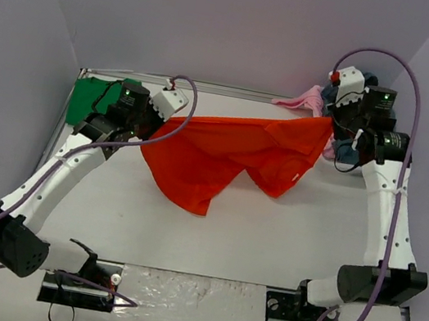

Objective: Fold and stack the t-shirts
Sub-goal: Flatten out the tshirt

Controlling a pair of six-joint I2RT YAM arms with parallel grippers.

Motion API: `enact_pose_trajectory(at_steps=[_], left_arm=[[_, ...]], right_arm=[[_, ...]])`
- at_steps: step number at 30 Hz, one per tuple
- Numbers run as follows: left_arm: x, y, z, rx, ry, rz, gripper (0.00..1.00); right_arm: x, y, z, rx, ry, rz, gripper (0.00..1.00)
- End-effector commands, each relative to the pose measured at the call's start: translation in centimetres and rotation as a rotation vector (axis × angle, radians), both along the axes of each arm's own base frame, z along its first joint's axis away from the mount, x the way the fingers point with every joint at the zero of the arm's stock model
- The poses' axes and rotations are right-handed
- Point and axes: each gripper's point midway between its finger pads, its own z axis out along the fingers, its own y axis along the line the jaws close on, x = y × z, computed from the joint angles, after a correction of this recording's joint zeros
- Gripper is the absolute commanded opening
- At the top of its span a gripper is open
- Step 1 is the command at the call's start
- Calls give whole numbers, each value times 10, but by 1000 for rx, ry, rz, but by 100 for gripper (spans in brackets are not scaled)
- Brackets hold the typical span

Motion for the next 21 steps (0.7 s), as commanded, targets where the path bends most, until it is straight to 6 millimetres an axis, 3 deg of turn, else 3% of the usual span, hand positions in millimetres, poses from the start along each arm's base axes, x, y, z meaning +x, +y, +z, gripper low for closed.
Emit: enact_pose_trajectory(at_steps=[1, 6, 11, 14, 18, 21], left_arm=[[-12, 13, 38, -29, -43, 57, 2], [-34, 18, 65, -39, -79, 7, 2], [-66, 22, 94, -66, -123, -76, 2], [-89, 20, 108, -83, -145, -155, 2], [-115, 17, 117, -108, -155, -240, 2], [-120, 16, 113, -111, -147, -260, 2]], right_arm=[[-20, 9, 63, 47, -147, 31, 0], [-47, 13, 92, 62, -220, 59, 0], [-77, 23, 96, 68, -212, 142, 0], [-101, 29, 108, 64, -241, 194, 0], [-120, 32, 123, 69, -279, 218, 0], [-117, 29, 118, 64, -268, 204, 0]])
